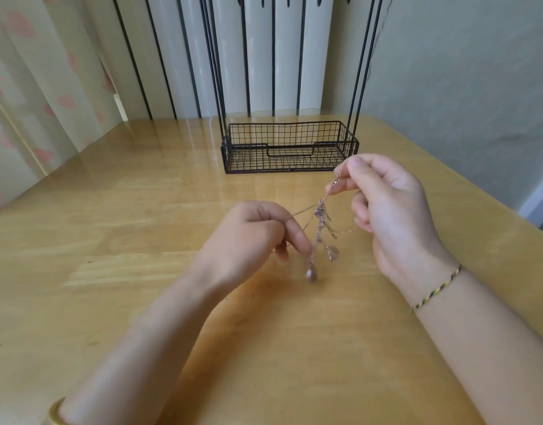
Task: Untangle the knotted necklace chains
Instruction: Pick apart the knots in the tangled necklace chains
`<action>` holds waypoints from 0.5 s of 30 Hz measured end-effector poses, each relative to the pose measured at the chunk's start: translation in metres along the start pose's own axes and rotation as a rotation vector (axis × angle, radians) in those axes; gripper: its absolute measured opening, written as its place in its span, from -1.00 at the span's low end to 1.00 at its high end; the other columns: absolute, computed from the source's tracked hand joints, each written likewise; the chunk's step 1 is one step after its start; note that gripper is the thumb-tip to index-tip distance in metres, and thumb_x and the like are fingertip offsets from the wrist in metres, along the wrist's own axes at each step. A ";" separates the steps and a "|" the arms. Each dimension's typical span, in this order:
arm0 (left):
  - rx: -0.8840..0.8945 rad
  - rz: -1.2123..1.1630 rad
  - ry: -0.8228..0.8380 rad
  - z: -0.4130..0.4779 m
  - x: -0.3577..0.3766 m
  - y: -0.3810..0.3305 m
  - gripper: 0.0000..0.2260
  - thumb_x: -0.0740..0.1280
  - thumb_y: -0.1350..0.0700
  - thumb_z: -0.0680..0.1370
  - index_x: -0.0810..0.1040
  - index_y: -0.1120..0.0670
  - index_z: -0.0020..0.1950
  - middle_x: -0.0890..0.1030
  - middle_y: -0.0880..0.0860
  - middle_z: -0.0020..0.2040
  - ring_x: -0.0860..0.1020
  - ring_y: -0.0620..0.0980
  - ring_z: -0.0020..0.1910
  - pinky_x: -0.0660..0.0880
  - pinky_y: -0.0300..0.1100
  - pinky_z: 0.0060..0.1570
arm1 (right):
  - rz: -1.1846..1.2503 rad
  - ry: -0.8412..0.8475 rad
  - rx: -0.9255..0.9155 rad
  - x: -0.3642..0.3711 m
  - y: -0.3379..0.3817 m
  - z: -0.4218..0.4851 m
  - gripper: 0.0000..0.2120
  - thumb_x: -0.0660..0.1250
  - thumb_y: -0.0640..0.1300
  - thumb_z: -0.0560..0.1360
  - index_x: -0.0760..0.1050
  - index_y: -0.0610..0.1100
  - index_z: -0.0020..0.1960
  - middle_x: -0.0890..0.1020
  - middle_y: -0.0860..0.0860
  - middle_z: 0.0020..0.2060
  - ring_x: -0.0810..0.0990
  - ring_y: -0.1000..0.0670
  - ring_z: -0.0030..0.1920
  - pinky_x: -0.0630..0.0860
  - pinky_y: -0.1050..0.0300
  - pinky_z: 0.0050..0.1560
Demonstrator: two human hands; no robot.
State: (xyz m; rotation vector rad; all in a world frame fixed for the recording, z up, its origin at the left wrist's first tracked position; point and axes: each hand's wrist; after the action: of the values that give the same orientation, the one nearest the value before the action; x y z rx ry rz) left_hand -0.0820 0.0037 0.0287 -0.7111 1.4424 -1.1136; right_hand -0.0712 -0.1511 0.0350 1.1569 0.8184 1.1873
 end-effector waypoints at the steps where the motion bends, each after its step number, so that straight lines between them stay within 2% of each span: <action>1: 0.007 0.074 -0.059 0.001 0.000 0.003 -0.65 0.13 0.40 0.42 0.66 0.14 -0.33 0.63 -0.07 -0.40 0.48 -0.13 -0.39 0.45 -0.33 -0.31 | -0.007 -0.004 -0.013 0.000 0.000 0.000 -0.81 0.20 -0.18 0.59 0.49 -0.12 -0.18 0.58 -0.03 -0.35 0.38 0.20 -0.56 0.22 0.46 -0.54; 3: 0.019 0.203 -0.177 0.003 0.000 0.008 -0.66 0.14 0.31 0.40 0.63 0.03 -0.39 0.68 -0.08 -0.29 0.55 -0.07 -0.30 0.55 -0.15 -0.13 | -0.019 -0.027 -0.044 0.001 -0.001 0.001 -0.81 0.21 -0.18 0.58 0.50 -0.13 -0.19 0.58 -0.01 -0.39 0.32 0.17 -0.57 0.21 0.41 -0.51; 5: 0.039 0.266 -0.277 0.004 -0.001 0.011 -0.71 0.12 0.20 0.37 0.60 0.00 -0.39 0.67 -0.08 -0.28 0.57 -0.04 -0.26 0.56 -0.05 -0.12 | -0.054 -0.054 -0.063 0.001 -0.001 0.002 -0.80 0.23 -0.18 0.57 0.51 -0.12 -0.22 0.57 -0.01 -0.40 0.32 0.17 -0.56 0.21 0.36 -0.42; 7: 0.069 0.297 -0.377 0.004 0.000 0.010 -0.72 0.12 0.21 0.41 0.59 0.01 -0.32 0.65 -0.05 -0.29 0.57 -0.02 -0.25 0.53 -0.08 -0.19 | -0.066 -0.067 -0.052 0.001 -0.001 0.002 -0.78 0.23 -0.19 0.55 0.51 -0.11 -0.26 0.57 -0.01 -0.42 0.32 0.17 -0.56 0.23 0.32 -0.41; 9: 0.089 0.298 -0.438 0.004 0.000 0.009 -0.76 0.13 0.23 0.49 0.54 -0.01 -0.21 0.65 -0.08 -0.28 0.56 -0.04 -0.28 0.50 -0.12 -0.24 | -0.044 -0.067 -0.020 0.002 -0.001 0.001 -0.78 0.23 -0.23 0.52 0.48 -0.14 -0.30 0.56 -0.02 -0.44 0.29 0.12 -0.59 0.25 0.29 -0.51; 12: 0.035 0.178 -0.435 0.004 -0.003 0.006 -0.83 0.13 0.05 0.61 0.49 -0.01 -0.07 0.68 -0.10 -0.30 0.55 -0.08 -0.39 0.44 -0.18 -0.32 | -0.006 -0.026 0.029 0.003 -0.001 0.000 -0.78 0.21 -0.29 0.47 0.43 -0.17 -0.35 0.54 -0.05 -0.43 0.36 0.05 -0.58 0.31 0.26 -0.53; 15: -0.082 -0.034 -0.353 0.005 -0.006 0.003 -0.63 0.07 -0.09 0.64 0.54 0.07 -0.16 0.69 0.00 -0.33 0.45 -0.11 -0.49 0.33 -0.32 -0.46 | -0.054 0.072 0.065 0.001 -0.003 0.000 -0.79 0.21 -0.30 0.44 0.43 -0.19 -0.37 0.53 -0.07 -0.42 0.37 0.03 -0.56 0.32 0.23 -0.52</action>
State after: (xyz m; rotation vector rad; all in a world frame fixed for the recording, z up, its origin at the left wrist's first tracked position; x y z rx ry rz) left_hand -0.0759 0.0087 0.0287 -0.9425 1.1817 -0.9049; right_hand -0.0705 -0.1495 0.0326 1.1431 0.9433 1.1705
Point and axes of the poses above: each hand's wrist, its own z-axis towards the middle knuckle, its own x-axis out of the palm, y = z × x
